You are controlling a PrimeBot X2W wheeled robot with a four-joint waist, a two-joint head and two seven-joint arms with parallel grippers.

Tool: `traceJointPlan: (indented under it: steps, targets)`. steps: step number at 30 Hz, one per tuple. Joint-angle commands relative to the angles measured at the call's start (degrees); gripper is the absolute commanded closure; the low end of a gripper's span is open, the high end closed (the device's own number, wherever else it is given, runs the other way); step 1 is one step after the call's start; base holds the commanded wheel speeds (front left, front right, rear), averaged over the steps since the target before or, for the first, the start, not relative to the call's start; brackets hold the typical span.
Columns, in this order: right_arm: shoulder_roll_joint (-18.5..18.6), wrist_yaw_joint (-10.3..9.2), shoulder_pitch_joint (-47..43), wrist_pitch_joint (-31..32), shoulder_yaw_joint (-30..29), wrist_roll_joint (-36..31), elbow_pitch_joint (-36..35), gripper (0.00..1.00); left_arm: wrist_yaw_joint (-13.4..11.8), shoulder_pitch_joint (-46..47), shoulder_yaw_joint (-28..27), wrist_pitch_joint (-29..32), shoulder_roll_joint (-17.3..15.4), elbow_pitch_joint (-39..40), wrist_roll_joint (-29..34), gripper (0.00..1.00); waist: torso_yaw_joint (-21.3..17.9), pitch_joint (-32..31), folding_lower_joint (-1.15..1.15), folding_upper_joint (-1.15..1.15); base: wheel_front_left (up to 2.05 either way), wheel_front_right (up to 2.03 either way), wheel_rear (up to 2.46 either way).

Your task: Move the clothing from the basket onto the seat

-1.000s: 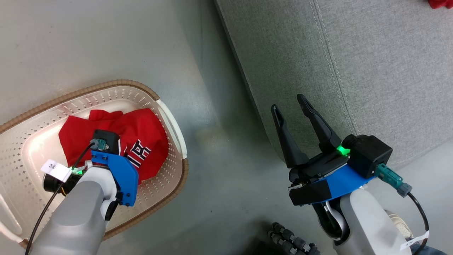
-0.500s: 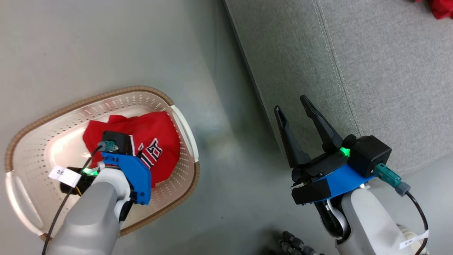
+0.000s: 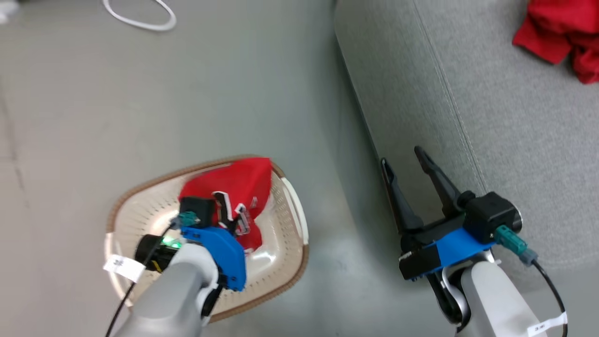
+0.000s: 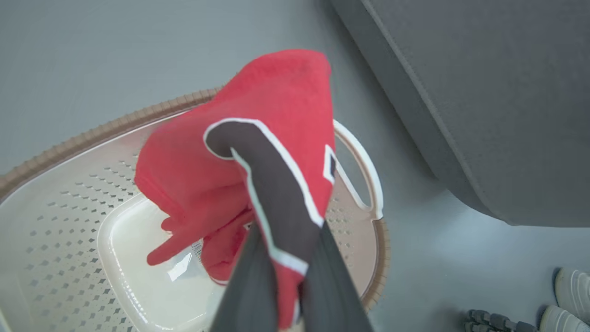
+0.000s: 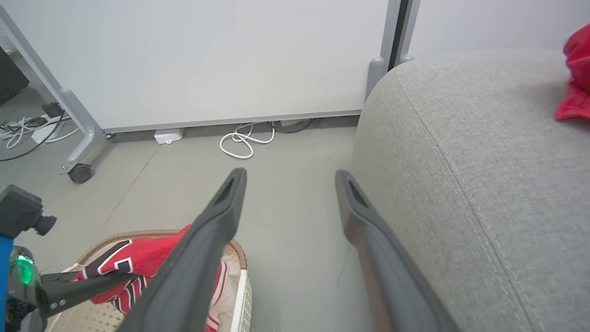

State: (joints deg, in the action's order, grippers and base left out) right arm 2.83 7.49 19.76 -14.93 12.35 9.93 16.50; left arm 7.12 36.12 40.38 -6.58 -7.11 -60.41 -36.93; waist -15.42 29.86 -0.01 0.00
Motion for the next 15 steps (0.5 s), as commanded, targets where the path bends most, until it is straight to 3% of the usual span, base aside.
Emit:
traceJointPlan:
  steps: [1, 15]
  targets:
    - [0.10, 0.02, -1.50, 0.24, -0.39, -0.50, 0.78, 0.00, 0.49, -0.94, 1.57, -1.28, 0.27, 1.81, -0.89, 1.00, 5.10, -7.02, 0.01, 0.00, 0.00, 0.00, 0.00]
    - [0.10, 0.02, -9.71, 4.63, -1.26, -1.85, 0.44, 0.00, 0.35, -1.29, 9.03, -1.68, 1.73, 11.42, -5.53, 1.00, 11.68, -22.38, 0.01, 0.00, 0.00, 0.00, 0.00]
